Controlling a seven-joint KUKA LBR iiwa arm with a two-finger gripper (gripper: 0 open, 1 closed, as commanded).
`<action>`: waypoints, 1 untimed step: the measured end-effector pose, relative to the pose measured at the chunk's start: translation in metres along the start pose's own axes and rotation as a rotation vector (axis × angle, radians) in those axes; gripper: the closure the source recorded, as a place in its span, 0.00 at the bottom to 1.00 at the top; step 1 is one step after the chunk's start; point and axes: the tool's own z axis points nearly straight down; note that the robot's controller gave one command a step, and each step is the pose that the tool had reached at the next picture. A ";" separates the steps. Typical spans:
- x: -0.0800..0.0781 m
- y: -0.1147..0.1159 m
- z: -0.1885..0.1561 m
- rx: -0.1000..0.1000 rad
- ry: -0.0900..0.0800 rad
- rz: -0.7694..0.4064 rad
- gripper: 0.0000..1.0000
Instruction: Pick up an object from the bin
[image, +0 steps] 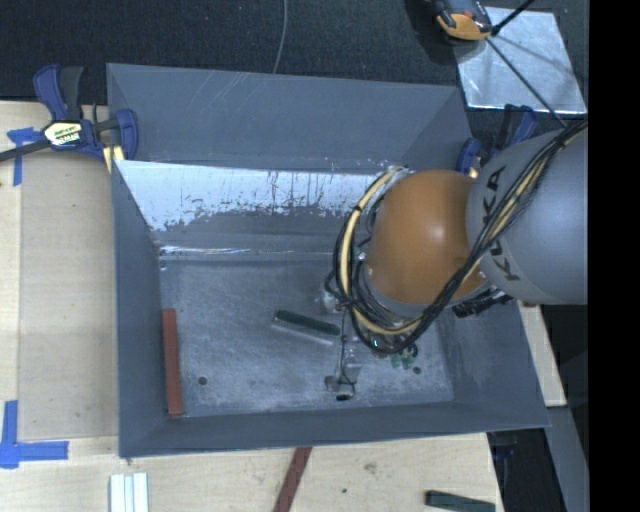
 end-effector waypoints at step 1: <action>-0.001 0.000 -0.003 0.000 -0.005 0.000 0.00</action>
Offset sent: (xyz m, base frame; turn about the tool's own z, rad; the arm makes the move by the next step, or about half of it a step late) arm 0.0039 0.0329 0.0868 -0.1174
